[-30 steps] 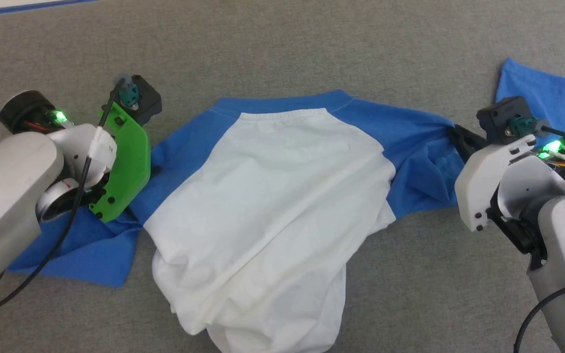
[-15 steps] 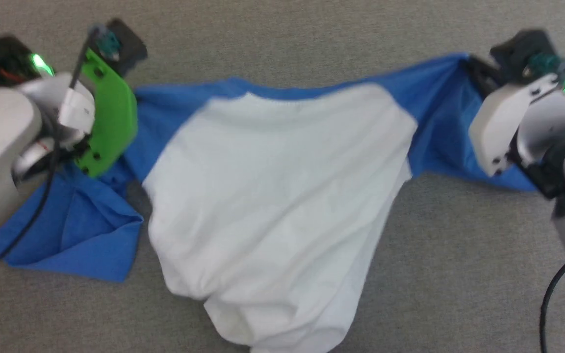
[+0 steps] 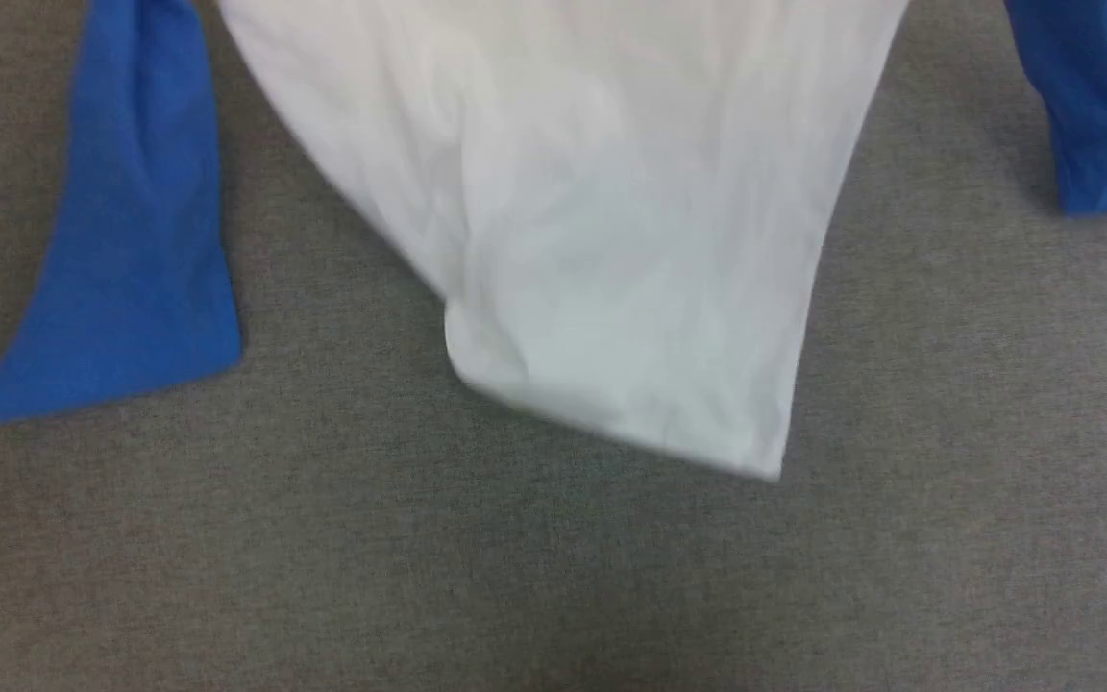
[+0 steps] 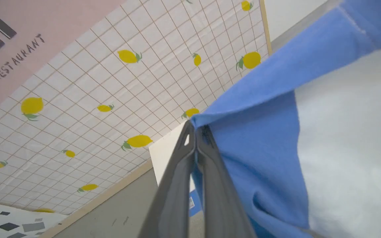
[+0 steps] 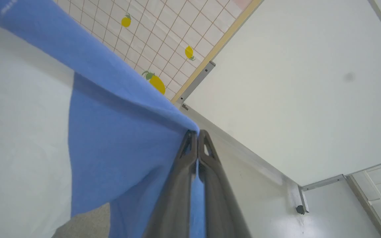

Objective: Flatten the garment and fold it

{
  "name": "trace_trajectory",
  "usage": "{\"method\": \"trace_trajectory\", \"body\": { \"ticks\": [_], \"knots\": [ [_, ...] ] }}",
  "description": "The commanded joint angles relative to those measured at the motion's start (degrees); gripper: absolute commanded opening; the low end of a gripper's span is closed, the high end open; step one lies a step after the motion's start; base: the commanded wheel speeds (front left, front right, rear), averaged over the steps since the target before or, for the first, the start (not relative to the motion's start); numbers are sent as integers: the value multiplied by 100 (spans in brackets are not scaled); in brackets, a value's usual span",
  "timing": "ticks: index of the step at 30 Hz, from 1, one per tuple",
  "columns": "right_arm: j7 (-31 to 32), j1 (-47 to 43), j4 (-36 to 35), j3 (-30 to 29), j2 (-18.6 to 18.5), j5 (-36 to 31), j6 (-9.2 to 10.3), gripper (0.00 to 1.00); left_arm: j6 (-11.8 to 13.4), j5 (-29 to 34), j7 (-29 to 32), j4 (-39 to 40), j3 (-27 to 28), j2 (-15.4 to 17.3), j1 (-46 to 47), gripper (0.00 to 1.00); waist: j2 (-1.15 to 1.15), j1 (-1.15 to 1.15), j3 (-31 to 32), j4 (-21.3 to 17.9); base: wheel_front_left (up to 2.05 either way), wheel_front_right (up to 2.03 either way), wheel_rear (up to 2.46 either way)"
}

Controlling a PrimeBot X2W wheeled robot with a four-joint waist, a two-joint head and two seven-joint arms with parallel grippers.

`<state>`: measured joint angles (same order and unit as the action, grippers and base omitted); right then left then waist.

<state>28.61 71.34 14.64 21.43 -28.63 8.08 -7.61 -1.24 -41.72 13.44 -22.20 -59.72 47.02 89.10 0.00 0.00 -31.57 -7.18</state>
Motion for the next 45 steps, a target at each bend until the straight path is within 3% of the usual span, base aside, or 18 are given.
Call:
{"method": "trace_trajectory", "body": {
  "ticks": [1,9,16,19,23,33,36,40,42,45],
  "knots": [
    [-77,293,137,-56,1,-107,12,0,191,79,-152,-107,103,47,198,0,0,0,-131,85,0,0,0],
    [-671,1735,678,-736,452,-804,12,0,1167,92,-1334,-360,1035,1,860,0,0,0,-358,192,0,0,0],
    [-1244,2606,975,-1222,834,-1541,12,0,1553,206,-2324,-360,1489,-9,1189,0,0,0,-455,248,0,0,0],
    [-1355,2700,1172,-1240,937,-1682,12,0,1492,205,-2417,-426,1452,-32,1117,0,0,0,-483,274,0,0,0],
    [-1532,2484,1526,-1117,1024,-1621,12,0,1226,262,-2292,-635,1109,-65,777,0,0,0,-537,298,0,0,0],
    [-1931,587,2115,-458,898,-820,12,0,467,74,-1831,-1317,120,-235,-877,0,0,0,-159,308,0,0,0],
    [-1935,-183,1812,-178,698,-394,12,0,310,-162,-1777,-1189,-45,-294,-1493,0,0,0,160,336,0,0,0],
    [-1717,-1407,947,19,330,169,12,0,361,-394,-1707,-623,-286,-164,-2425,0,0,0,595,341,0,0,0],
    [-1562,-2081,434,-26,118,353,12,0,429,-574,-1643,-225,-374,-26,-2908,0,0,0,801,344,0,0,0],
    [-1253,-3311,-400,-213,-167,653,12,0,724,-968,-1521,519,-457,261,-3732,0,0,0,1137,363,0,0,0]
  ]
}}
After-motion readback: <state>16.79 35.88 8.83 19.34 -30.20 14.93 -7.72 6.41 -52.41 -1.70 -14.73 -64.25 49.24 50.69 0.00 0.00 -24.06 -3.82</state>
